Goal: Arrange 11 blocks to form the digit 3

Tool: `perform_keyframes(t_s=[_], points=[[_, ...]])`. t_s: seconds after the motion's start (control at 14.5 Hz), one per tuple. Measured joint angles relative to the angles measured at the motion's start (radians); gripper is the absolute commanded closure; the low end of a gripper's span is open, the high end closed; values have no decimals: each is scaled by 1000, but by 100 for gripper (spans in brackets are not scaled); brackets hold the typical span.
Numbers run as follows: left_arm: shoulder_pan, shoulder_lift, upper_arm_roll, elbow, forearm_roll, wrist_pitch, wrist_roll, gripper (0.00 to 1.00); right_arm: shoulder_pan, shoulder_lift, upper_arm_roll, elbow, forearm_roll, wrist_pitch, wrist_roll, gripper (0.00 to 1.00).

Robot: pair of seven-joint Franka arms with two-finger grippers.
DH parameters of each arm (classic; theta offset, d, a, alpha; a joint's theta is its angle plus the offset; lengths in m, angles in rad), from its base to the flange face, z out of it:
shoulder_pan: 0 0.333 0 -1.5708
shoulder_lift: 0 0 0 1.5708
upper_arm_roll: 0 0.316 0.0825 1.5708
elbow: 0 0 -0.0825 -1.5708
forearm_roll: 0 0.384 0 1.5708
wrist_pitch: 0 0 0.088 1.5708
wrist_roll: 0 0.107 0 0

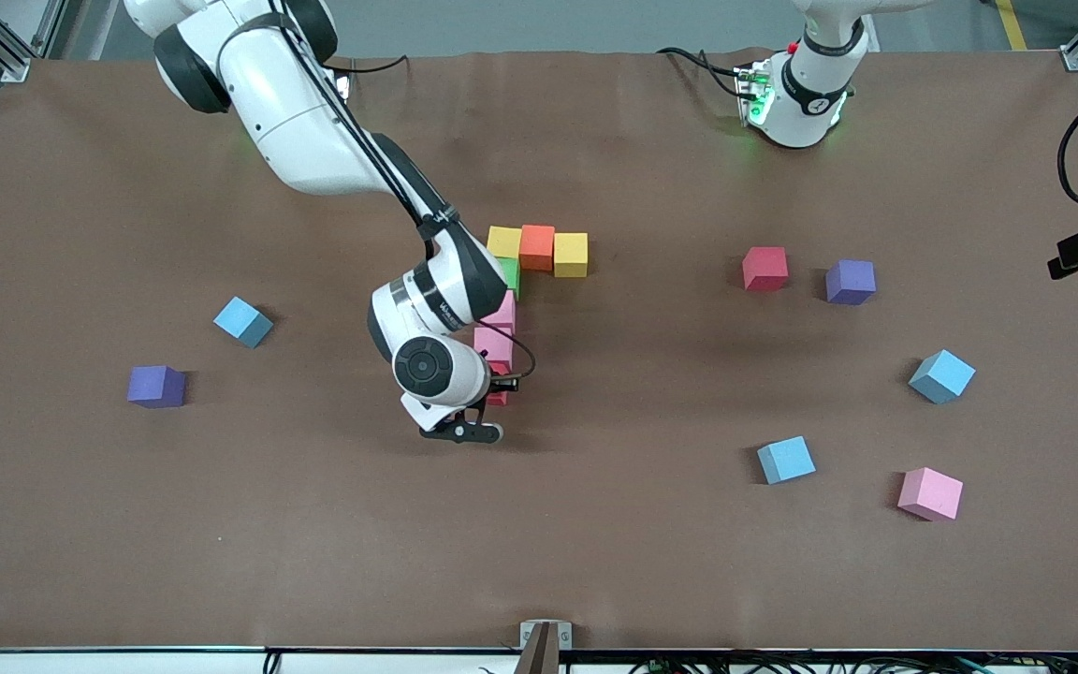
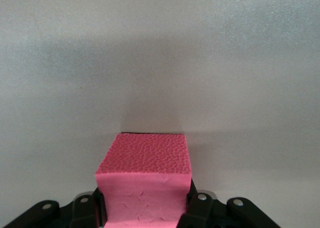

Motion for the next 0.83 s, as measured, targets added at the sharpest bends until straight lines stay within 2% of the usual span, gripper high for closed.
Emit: perform_keyframes(t_s=[0.07,0.14,0.21,0.83], points=[[0,0,0,0,0,0,0,0,1,0,0,0,0,2,0,53],[1,0,1,0,0,0,0,0,1,0,0,0,0,3,0,20],[1,0,2,0,0,0,0,0,1,0,0,0,0,3,0,0],[1,0,1,0,0,0,0,0,7,-2,0,19,-3,1,-1,0]])
